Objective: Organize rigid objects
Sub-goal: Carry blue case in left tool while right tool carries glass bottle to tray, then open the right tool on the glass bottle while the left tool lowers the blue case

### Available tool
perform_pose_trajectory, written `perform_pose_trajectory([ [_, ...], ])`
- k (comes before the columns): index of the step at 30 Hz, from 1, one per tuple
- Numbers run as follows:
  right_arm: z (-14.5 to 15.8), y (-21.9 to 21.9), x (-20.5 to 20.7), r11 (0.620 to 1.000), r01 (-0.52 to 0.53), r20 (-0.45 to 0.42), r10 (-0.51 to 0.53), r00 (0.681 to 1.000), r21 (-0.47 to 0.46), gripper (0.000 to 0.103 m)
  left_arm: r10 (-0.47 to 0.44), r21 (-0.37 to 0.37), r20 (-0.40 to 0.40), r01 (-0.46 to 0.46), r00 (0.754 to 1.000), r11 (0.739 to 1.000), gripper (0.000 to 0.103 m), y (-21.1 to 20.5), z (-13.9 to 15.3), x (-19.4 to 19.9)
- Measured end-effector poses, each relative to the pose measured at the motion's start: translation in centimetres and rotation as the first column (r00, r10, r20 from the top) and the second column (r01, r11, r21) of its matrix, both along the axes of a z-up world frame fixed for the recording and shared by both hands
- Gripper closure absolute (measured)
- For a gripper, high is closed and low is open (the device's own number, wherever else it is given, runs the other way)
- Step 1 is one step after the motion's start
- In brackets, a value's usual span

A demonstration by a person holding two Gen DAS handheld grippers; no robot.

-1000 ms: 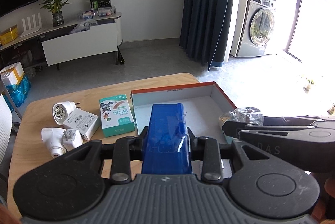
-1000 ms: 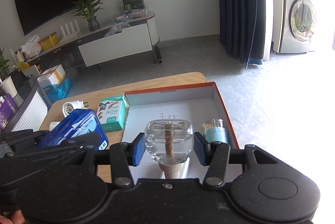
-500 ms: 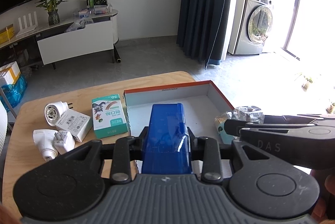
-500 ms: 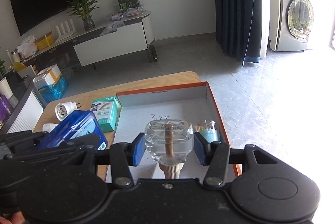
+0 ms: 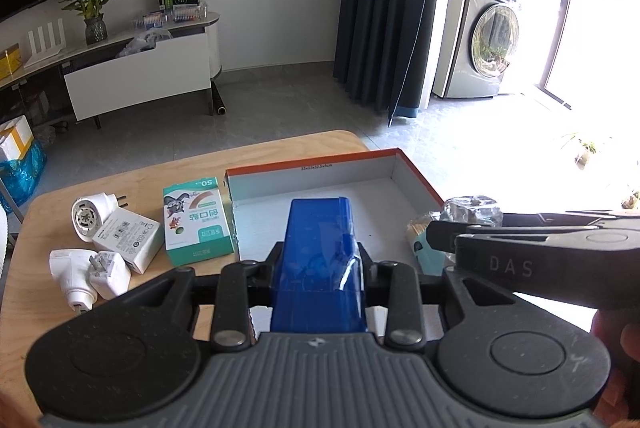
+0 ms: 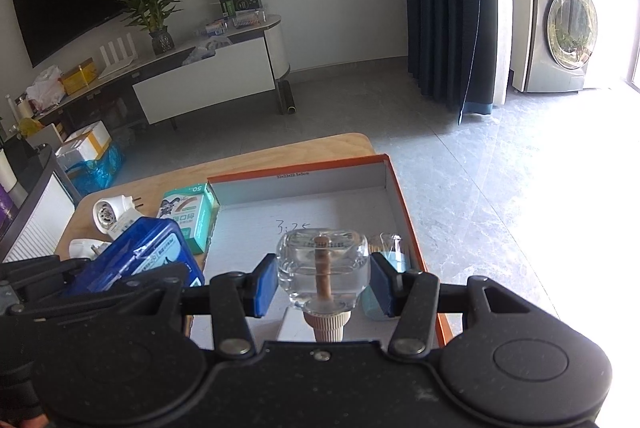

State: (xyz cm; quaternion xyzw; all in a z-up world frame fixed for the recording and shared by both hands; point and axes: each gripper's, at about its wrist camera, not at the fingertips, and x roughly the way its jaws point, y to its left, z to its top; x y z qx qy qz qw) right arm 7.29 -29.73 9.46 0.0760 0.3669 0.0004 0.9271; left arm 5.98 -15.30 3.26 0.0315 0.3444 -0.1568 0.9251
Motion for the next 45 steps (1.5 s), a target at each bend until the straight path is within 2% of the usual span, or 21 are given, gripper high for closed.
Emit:
perform_pose_trajectory([
  [45, -2.3, -1.5, 3.9, 1.0, -0.003, -0.08, 0.002, 0.997, -0.009, 0.043, -0.006, 0.007, -0.043, 0.006, 0.999, 1.0, 0.069, -1.7, -1.3, 1.9],
])
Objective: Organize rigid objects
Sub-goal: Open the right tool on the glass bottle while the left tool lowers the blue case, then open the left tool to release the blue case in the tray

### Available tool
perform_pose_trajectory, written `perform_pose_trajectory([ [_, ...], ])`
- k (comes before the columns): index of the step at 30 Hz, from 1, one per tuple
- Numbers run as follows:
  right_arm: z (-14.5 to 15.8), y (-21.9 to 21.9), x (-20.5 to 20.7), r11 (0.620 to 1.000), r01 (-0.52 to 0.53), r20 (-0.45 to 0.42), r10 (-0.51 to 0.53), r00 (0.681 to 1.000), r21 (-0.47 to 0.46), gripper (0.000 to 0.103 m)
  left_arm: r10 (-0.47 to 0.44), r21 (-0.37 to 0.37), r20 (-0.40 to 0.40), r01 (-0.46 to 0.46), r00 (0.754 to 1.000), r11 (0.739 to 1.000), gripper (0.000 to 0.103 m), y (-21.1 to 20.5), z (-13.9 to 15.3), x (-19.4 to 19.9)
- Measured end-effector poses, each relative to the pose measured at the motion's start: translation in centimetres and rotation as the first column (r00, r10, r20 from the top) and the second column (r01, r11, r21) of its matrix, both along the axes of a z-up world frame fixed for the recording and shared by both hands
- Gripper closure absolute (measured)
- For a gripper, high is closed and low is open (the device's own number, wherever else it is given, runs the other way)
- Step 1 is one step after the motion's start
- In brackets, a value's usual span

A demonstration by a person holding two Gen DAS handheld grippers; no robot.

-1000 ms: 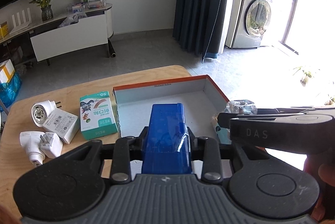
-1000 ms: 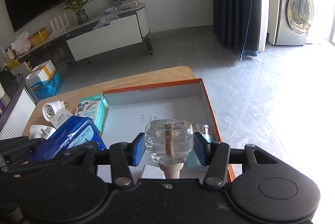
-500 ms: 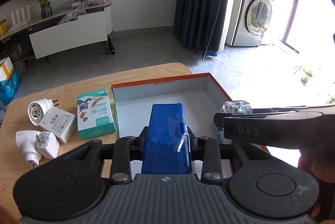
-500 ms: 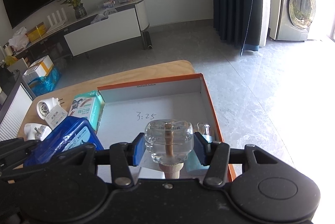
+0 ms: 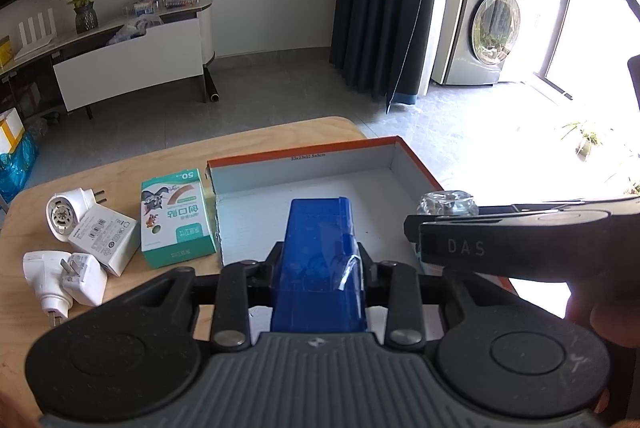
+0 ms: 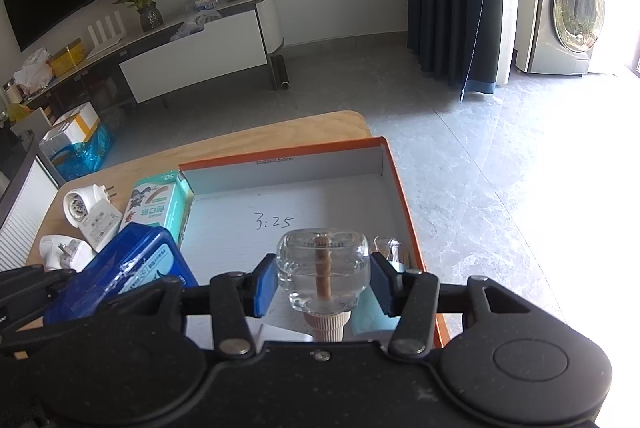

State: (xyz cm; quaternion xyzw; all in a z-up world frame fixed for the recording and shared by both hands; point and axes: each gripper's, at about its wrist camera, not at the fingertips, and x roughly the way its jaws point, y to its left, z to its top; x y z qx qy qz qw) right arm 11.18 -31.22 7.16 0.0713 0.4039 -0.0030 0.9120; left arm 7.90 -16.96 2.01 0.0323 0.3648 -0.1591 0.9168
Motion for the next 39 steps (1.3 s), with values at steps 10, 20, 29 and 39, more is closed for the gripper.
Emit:
perform_pose_trajectory([
  [10, 0.3, -0.8, 0.7, 0.999, 0.008, 0.037, -0.01, 0.999, 0.039, 0.036, 0.0, -0.013, -0.025, -0.001, 1.0, 1.0, 0.069, -0.3, -0.6, 0.5],
  [20, 1.7, -1.6, -0.6, 0.998, 0.06, 0.089, -0.06, 0.994, 0.007, 0.036, -0.051, -0.092, -0.058, 0.046, 0.997, 0.995, 0.069, -1.2, -0.9, 1.9],
  [29, 2.7, -1.6, -1.2, 0.999, 0.051, 0.107, -0.051, 0.993, 0.005, 0.036, -0.098, -0.121, -0.049, 0.091, 0.994, 0.988, 0.057, -2.2, -0.5, 1.6],
  [39, 2.7, -0.1, -1.8, 1.0, 0.028, 0.103, -0.03, 0.994, 0.012, 0.036, 0.009, -0.045, -0.017, -0.01, 1.0, 0.999, 0.036, 0.8, 0.8, 0.8],
])
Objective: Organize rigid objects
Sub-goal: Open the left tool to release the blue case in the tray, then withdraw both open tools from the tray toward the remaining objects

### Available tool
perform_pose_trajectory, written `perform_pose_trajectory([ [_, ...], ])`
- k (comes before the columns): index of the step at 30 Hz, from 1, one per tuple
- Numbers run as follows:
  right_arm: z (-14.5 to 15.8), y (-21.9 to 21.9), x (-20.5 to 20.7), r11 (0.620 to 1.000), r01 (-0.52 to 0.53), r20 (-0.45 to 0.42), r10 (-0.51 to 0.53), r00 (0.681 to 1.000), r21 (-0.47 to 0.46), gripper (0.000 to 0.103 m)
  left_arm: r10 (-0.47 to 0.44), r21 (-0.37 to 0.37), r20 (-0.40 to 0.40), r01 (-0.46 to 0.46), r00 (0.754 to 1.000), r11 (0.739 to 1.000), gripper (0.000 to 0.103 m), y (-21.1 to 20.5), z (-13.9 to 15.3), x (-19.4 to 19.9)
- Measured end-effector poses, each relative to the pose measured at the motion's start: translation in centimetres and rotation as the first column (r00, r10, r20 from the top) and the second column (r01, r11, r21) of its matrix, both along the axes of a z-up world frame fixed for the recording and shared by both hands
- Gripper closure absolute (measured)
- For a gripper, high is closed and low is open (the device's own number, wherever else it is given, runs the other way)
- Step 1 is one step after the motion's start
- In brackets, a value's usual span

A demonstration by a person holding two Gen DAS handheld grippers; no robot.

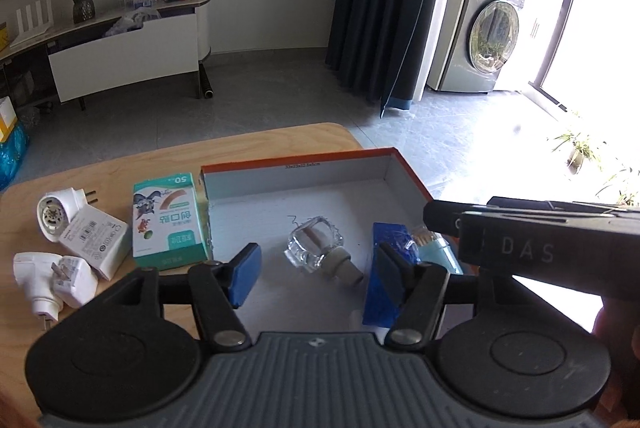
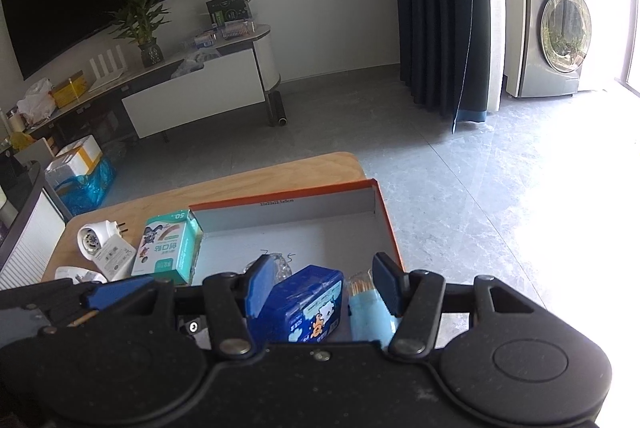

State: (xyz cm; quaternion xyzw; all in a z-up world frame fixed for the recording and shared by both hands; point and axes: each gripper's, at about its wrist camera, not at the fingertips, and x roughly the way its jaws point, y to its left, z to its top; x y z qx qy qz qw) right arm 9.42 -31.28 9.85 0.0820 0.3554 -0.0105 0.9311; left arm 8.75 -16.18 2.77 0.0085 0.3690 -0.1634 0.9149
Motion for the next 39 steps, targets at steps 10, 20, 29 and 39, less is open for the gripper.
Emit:
perform_pose_trajectory([
  [10, 0.2, 1.9, -0.2, 1.0, -0.025, -0.006, 0.025, 1.0, 0.0, 0.035, 0.053, 0.021, 0.019, -0.053, 0.998, 0.998, 0.033, 2.6, 0.6, -0.6],
  [20, 0.3, 3.7, -0.1, 0.999, -0.049, -0.013, 0.049, 0.999, -0.007, 0.035, 0.099, 0.024, 0.026, -0.099, 0.995, 0.995, 0.033, 5.1, 0.6, -0.8],
  [29, 0.2, 5.6, -0.1, 0.996, -0.089, -0.024, 0.089, 0.996, -0.013, 0.035, 0.126, 0.022, 0.037, -0.127, 0.991, 0.992, 0.033, 6.8, 0.9, -0.9],
  [39, 0.0, 8.0, 0.3, 0.991, -0.131, -0.035, 0.13, 0.991, -0.022, 0.035, 0.155, 0.022, 0.036, -0.156, 0.987, 0.988, 0.033, 8.9, 0.8, -0.9],
])
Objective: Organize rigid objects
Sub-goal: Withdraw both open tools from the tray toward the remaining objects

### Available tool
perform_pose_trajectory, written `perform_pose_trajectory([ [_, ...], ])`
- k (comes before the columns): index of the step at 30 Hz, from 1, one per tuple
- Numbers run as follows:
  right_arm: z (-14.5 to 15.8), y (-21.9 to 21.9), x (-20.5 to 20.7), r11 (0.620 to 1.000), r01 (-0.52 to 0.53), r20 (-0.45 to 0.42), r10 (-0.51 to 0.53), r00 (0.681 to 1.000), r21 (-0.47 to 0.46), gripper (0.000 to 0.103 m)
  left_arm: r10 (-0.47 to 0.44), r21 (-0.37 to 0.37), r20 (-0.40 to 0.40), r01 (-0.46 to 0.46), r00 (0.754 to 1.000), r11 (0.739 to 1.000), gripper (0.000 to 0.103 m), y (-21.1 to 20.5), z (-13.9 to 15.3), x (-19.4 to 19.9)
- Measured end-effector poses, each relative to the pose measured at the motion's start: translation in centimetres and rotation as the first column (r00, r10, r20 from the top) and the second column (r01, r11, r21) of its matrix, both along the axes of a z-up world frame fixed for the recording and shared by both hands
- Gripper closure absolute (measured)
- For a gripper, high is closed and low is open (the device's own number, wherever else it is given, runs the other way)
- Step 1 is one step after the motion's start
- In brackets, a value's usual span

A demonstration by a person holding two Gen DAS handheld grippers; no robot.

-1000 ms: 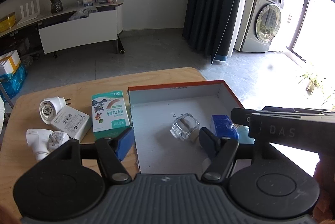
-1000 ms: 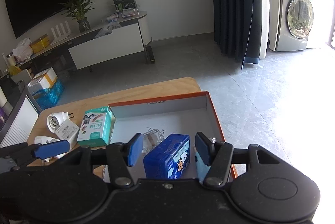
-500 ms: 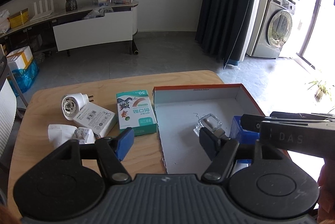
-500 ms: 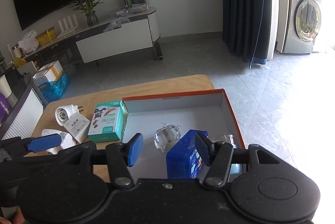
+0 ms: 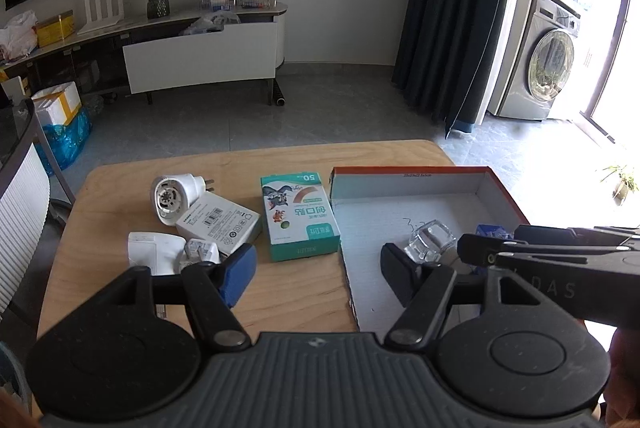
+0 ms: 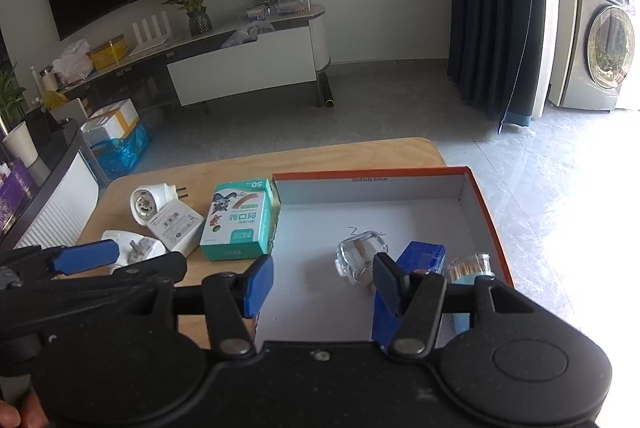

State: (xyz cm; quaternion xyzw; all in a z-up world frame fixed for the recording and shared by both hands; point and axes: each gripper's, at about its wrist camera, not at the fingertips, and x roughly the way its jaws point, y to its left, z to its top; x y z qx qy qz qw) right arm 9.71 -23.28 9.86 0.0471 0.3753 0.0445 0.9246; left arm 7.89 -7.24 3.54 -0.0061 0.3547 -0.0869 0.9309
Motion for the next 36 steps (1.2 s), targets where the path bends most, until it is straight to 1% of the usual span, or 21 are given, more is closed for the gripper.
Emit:
perform_pose_trajectory([
  [19, -0.8, 3.4, 0.9, 0.998, -0.059, -0.02, 0.059, 0.998, 0.0, 0.035, 0.045, -0.001, -0.004, -0.045, 0.999, 0.999, 0.033, 3.3, -0.2, 0.2],
  [36, -1.9, 6.9, 2.1, 0.993, -0.115, -0.042, 0.115, 0.992, 0.006, 0.035, 0.085, -0.009, -0.023, -0.086, 0.996, 0.996, 0.033, 6.5, -1.3, 0.6],
])
